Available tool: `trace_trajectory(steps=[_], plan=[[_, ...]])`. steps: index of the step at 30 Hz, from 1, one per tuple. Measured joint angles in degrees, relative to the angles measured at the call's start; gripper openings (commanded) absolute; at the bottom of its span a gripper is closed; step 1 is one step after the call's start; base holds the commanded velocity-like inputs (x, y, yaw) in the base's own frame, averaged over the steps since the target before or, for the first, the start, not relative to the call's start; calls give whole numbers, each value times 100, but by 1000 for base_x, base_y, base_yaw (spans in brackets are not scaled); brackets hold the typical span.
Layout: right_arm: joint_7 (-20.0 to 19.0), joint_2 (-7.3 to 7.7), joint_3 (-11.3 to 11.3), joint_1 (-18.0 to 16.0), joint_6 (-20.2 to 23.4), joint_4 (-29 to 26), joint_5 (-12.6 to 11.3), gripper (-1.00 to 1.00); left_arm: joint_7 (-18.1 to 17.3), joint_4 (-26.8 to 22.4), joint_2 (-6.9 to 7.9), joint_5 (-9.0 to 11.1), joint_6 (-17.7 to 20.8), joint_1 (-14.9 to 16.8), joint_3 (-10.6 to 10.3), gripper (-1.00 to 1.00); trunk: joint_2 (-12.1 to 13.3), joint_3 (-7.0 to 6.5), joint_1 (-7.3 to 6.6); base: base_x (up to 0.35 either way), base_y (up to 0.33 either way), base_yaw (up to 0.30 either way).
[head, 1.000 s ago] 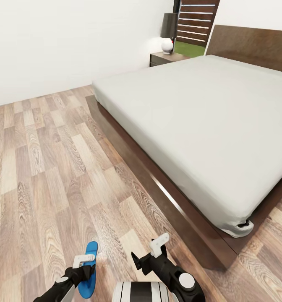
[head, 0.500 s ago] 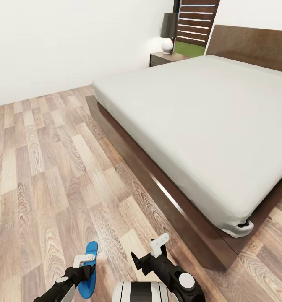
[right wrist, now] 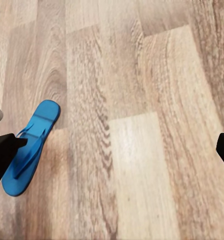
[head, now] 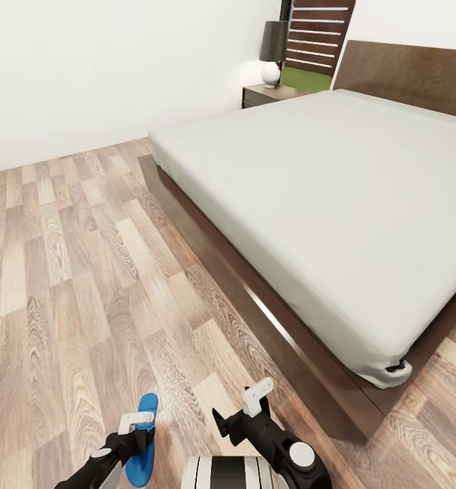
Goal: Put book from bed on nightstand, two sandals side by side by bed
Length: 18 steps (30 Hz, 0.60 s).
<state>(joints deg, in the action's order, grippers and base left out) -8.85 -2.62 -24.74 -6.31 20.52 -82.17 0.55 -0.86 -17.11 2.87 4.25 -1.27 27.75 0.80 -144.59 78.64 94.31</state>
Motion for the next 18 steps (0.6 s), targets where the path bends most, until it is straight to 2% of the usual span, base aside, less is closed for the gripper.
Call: trace_trajectory(steps=[18], plan=[[0,0,0,0,0,0,0,100,-1,2,0,-11,-4,-1,-5,100,0,0,0,11,0,0]])
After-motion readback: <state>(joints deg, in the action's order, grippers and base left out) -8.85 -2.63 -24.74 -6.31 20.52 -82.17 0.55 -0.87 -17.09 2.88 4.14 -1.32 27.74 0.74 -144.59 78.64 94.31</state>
